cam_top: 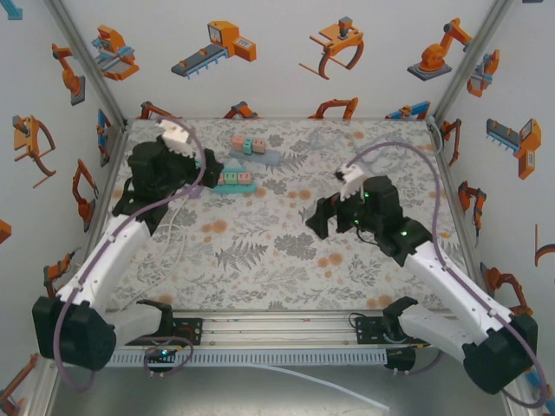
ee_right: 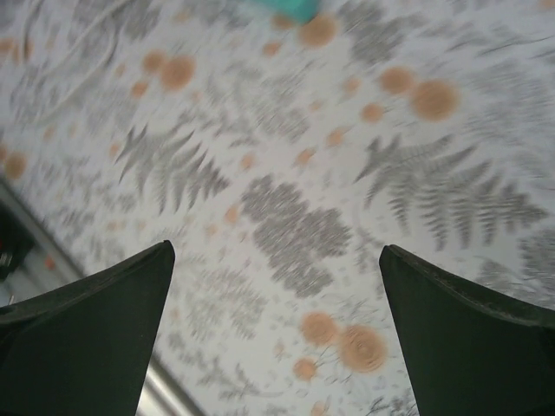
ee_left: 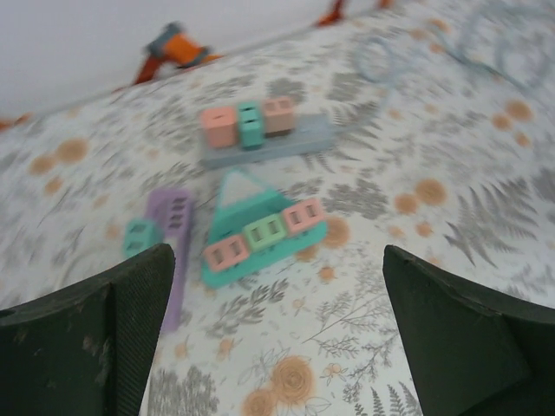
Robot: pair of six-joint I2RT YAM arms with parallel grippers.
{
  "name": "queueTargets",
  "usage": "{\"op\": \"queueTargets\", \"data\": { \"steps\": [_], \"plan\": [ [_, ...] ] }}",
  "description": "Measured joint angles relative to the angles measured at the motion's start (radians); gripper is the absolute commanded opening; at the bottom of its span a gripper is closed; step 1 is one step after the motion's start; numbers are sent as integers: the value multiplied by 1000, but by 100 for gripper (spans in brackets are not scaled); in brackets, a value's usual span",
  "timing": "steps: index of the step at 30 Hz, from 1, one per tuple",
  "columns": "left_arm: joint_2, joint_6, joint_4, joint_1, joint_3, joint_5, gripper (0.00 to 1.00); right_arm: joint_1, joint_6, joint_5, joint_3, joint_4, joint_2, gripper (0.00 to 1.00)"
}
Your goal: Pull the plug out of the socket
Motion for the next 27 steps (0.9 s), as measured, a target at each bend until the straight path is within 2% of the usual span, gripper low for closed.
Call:
{"op": "queueTargets", "data": {
  "steps": [2,3,5,8,12,18,22,27],
  "plan": [
    [122,69,-56,-26,128,68,97,54,-15,-16,42,-56,48,93],
    [201,84,-95,-31,210,85,97,76,-18,-15,68,-81,71,98],
    [371,74,-148,-32,389,80,97,102,-13,-10,114,-116,107,99],
    [587,-13,-197,-31,595,-21,100,118,6,15,161,-148,137,99],
    [797,-147,-312,-32,769,-194,92,124,58,62,168,-159,137,99],
    [947,-255,-441,-53,866,-340,91,126,128,111,151,-158,103,99],
    [1028,-283,-502,-76,954,-392,87,127,162,133,132,-157,81,99],
    [1078,-312,-538,-91,969,-425,82,127,198,155,98,-158,60,99]
  ]
}}
